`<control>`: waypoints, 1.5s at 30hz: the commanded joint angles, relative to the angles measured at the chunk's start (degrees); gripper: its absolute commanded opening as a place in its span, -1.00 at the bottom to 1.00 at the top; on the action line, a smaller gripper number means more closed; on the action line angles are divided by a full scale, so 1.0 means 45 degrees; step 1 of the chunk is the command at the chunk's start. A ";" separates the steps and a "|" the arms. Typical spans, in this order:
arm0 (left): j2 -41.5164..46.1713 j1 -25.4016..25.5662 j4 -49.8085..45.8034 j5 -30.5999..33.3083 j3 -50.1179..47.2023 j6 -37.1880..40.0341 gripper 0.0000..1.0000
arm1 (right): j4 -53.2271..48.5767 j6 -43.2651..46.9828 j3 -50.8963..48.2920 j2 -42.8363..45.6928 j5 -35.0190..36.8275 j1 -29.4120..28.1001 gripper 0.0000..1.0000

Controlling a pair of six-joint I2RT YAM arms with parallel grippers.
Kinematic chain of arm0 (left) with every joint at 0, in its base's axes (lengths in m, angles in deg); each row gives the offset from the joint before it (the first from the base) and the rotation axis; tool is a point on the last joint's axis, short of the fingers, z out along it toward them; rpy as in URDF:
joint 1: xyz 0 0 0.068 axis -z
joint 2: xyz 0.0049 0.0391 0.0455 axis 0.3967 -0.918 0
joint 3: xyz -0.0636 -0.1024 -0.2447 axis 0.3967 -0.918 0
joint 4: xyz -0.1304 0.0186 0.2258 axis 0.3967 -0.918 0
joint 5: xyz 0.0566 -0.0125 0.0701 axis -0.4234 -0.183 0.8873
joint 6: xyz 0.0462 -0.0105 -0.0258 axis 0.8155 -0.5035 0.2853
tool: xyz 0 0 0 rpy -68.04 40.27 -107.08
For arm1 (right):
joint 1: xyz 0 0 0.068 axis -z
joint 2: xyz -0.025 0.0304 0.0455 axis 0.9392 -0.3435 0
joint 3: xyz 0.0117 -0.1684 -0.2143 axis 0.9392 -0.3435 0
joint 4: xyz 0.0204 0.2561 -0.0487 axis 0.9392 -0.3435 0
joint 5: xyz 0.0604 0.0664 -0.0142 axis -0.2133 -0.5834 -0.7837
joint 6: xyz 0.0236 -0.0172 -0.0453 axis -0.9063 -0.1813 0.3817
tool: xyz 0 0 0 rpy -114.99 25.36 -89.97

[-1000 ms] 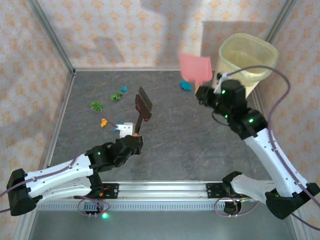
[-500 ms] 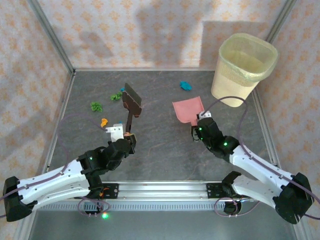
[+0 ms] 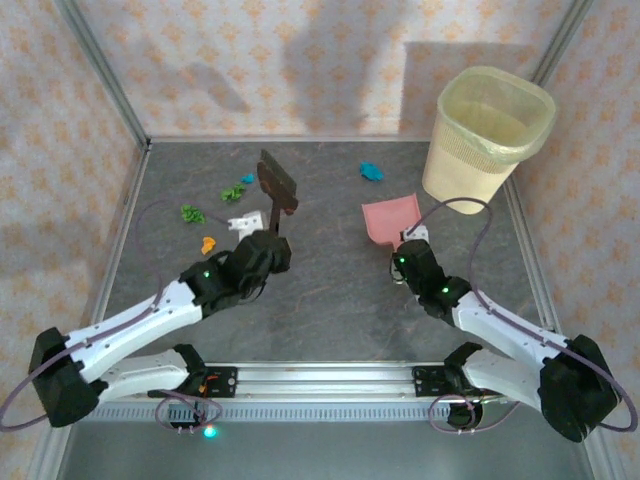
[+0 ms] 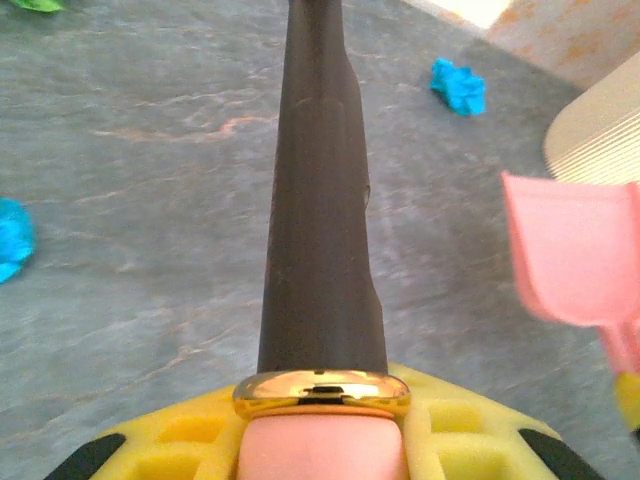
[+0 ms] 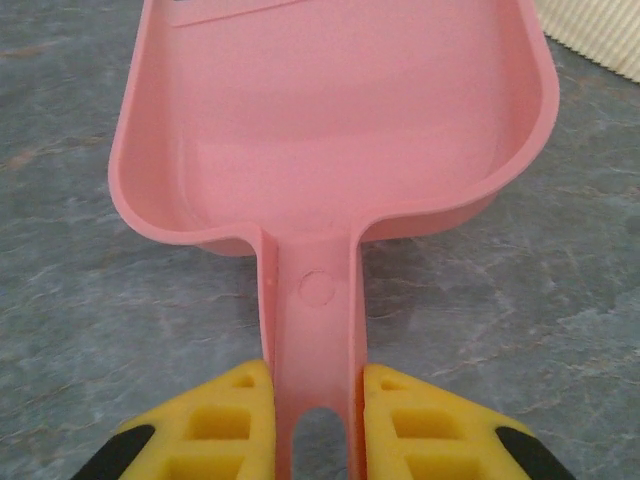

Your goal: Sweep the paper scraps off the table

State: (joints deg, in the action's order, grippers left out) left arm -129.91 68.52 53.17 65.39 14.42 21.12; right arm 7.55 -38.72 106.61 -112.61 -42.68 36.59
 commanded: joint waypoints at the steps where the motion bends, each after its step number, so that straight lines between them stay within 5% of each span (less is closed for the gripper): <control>1: -0.0927 -0.0455 0.1198 -0.1891 0.1427 -0.0782 -1.00 | 0.0525 -0.0354 -0.0133 -0.0070 -0.0079 0.0236 -1.00; 16: -0.9124 -0.2154 0.3605 -0.5777 0.8926 -0.5436 -1.00 | 0.1014 -0.0507 0.0304 -0.2051 -0.0802 0.0332 -1.00; 25: -1.3912 -0.2280 0.1707 -0.6530 1.5199 -0.6921 -1.00 | 0.1051 -0.0457 0.0369 -0.2566 -0.0798 0.0354 -1.00; 38: -1.7581 -0.2472 0.0529 -0.6689 1.9762 -0.9194 -1.00 | 0.1073 -0.0326 0.0406 -0.2503 -0.0617 0.0352 -1.00; 45: -1.7784 -0.2522 0.0210 -0.6840 1.9772 -0.9292 -1.00 | 0.1189 -0.0322 0.0318 -0.2347 -0.0551 0.0339 -1.00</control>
State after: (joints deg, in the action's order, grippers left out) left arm -210.87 58.07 54.24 35.23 101.30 -19.86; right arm 11.02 -40.18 107.02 -124.22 -46.94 37.88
